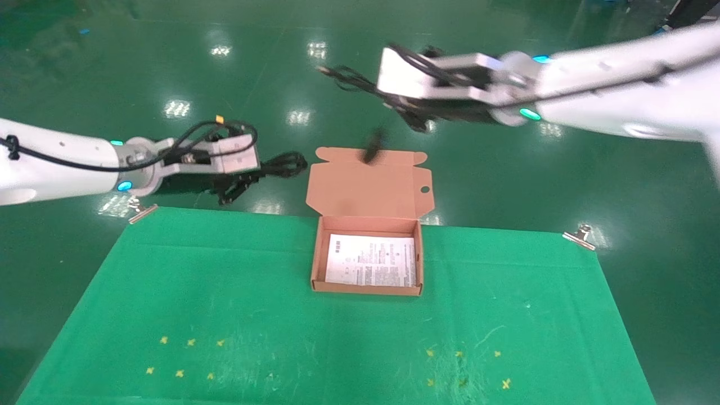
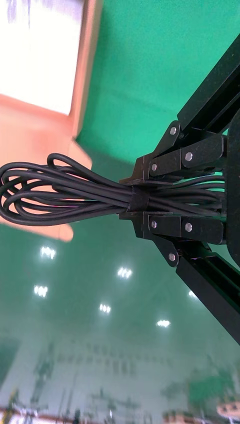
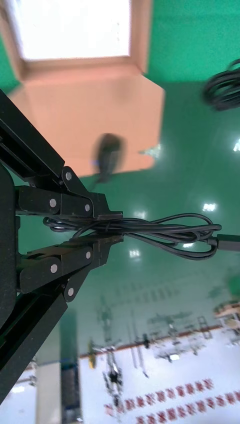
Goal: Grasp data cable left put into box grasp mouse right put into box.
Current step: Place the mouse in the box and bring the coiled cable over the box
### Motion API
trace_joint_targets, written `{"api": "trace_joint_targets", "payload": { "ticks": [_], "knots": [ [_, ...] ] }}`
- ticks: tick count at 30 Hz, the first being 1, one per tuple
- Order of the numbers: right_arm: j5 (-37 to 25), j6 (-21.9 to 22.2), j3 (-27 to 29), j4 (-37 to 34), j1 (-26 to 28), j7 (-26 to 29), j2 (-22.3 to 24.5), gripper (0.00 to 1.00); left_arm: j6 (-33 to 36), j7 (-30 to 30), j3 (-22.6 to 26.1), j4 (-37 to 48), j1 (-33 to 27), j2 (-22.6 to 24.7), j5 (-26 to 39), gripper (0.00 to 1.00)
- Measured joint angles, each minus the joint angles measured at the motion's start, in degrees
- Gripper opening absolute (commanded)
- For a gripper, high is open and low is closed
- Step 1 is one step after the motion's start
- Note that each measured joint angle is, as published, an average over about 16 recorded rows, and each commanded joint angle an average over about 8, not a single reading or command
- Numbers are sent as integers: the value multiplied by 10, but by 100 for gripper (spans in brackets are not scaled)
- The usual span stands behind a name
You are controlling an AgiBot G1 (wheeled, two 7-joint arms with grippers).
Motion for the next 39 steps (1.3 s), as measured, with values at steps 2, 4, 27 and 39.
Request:
{"api": "trace_joint_targets", "payload": {
  "ticks": [2,4,27,39],
  "knots": [
    [5,6,-3,-35,17,-21,-24,0,-12,-12,1,-3,-5,4,11,0],
    [12,11,-6,-68,32,-41,-43,0,-24,-23,3,-7,-9,7,21,0],
    [47,33,-86,-135,32,-45,-78,0,-46,-105,19,-33,2,-36,106,0],
    [129,64,-170,-100,2,-18,-85,0,-37,-169,29,-44,2,-52,157,0]
  ]
}}
